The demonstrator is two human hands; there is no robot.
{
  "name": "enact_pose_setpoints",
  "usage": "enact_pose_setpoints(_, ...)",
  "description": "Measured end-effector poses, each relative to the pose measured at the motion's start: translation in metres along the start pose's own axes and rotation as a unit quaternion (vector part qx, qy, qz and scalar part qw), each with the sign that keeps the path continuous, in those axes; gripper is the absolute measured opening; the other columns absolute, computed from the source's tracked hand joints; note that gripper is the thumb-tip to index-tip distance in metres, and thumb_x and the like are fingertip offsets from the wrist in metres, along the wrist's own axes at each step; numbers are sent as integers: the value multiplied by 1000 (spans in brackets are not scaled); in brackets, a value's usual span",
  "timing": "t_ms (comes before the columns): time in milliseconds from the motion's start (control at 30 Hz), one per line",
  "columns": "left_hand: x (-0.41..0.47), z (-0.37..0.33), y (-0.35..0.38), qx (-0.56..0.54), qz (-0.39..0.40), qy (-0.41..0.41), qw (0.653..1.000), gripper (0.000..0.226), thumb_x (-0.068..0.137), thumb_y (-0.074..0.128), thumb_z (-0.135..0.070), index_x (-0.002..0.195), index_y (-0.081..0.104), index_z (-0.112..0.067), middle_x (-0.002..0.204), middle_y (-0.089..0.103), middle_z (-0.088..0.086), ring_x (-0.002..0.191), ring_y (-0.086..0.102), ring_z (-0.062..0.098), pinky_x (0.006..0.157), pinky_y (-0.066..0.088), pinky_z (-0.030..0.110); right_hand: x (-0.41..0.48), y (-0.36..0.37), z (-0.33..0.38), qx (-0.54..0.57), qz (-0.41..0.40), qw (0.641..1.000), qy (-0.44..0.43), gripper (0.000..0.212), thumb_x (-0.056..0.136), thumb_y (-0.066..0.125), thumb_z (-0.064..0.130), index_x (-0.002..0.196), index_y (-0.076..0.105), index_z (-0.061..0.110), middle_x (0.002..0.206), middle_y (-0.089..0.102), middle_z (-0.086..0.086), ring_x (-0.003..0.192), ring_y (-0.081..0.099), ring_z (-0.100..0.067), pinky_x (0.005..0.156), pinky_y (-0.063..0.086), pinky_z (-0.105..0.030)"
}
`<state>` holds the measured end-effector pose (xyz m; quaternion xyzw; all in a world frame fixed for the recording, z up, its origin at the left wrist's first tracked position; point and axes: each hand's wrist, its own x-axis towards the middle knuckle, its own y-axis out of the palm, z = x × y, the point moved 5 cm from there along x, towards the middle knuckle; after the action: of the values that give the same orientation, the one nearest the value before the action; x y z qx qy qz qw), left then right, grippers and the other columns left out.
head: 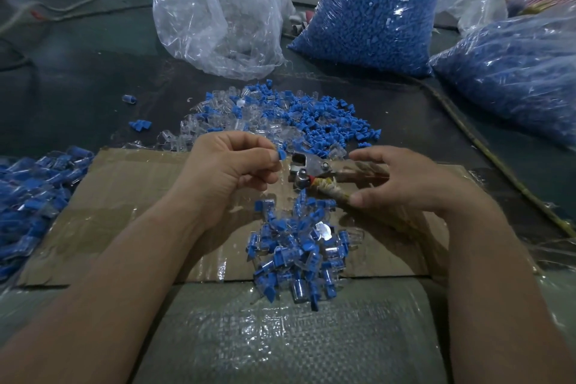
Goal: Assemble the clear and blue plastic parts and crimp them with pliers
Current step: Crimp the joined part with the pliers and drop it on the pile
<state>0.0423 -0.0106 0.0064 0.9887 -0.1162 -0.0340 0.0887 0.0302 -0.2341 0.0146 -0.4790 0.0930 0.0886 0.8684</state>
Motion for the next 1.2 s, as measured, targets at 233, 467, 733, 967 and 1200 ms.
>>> enact_pose_setpoints(233, -1, 0, 1, -2, 0, -2, 1000, 14, 56, 67, -10, 68, 63, -6, 58, 65, 5, 49, 60, 12, 46, 49, 17, 4, 7, -4, -81, 27, 996, -7, 88, 51, 84, 46, 130, 46, 36, 107, 39, 17, 102, 38, -7, 84, 36, -32)
enact_pose_setpoints(467, -2, 1, 2, -19, 0, -8, 1000, 15, 59, 65, -8, 73, 61, -3, 59, 66, 6, 50, 60, 12, 46, 50, 17, 4, 5, 6, -80, -11, 996, -47, 47, 56, 76, 43, 98, 55, 43, 91, 45, 18, 83, 44, -2, 65, 37, -25)
enact_pose_setpoints(733, -3, 4, 2, -46, -12, -15, 999, 16, 60, 64, -8, 75, 61, -4, 62, 66, 7, 51, 61, 12, 46, 50, 16, 5, 7, 19, -179, -48, 982, -47, 25, 73, 67, 26, 98, 63, 23, 77, 49, 13, 71, 47, -7, 58, 38, -23)
enact_pose_setpoints(967, 0, 2, 0, -49, -17, 8, 999, 16, 63, 62, -7, 78, 59, -3, 63, 67, 8, 55, 63, 13, 50, 52, 16, 7, 4, 24, -165, -123, 974, -97, 14, 80, 61, 17, 94, 59, 17, 86, 47, 4, 74, 44, -11, 59, 34, -27)
enact_pose_setpoints(1200, 2, 0, -4, -40, -55, 67, 995, 7, 77, 58, 1, 79, 58, -6, 64, 68, 2, 58, 64, 10, 52, 51, 16, -6, 1, 40, -29, -245, 957, -155, 33, 69, 58, 19, 101, 52, 25, 87, 41, 15, 83, 37, 0, 69, 29, -17)
